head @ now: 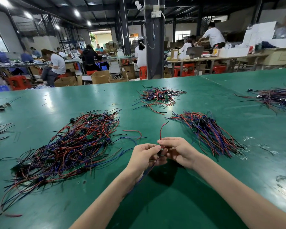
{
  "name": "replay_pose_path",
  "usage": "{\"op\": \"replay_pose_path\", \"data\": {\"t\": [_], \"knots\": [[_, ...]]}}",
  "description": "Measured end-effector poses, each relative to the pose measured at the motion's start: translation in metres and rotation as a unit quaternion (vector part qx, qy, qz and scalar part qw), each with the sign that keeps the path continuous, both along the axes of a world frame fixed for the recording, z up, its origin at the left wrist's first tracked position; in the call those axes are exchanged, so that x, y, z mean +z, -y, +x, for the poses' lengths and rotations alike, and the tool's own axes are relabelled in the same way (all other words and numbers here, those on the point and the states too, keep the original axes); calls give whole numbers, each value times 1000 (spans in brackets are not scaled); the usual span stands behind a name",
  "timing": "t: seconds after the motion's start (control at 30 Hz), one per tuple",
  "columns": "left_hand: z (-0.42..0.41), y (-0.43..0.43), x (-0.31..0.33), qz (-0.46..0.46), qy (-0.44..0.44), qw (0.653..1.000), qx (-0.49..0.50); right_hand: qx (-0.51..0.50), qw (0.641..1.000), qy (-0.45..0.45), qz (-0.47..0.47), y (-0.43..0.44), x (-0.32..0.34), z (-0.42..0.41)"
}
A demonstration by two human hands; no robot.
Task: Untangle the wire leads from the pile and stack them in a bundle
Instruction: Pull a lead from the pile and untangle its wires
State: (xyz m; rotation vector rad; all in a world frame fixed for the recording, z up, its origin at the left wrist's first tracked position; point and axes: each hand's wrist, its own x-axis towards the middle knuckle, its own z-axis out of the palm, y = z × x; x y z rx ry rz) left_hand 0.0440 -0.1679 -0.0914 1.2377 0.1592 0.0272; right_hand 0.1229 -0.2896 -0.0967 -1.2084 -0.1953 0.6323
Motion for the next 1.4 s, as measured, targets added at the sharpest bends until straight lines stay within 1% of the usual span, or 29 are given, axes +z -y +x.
{"op": "replay_pose_path", "data": {"t": [0.13,0.33,0.47,0.63,0.77,1.0,1.27,1.4], "knots": [[-4,3,-4,25,-8,1000,14,21,999,7,-23,2,0,-1],[-2,1,-5,28,-33,999,26,23,1000,7,-4,3,0,-1],[-1,-4,2,6,-47,999,11,29,1000,13,2,1,1,-2],[2,-13,5,53,-103,993,-13,46,999,-14,-14,0,1,-2],[1,-17,9,61,-128,989,-41,84,996,-43,-2,0,3,-4],[1,-17,12,48,-122,991,-39,69,997,14,-25,-2,2,-6],[2,-16,14,56,-118,991,-23,51,997,46,-22,-5,1,-6],[4,-15,11,68,-112,991,-17,34,995,86,-43,-5,-1,-4]]}}
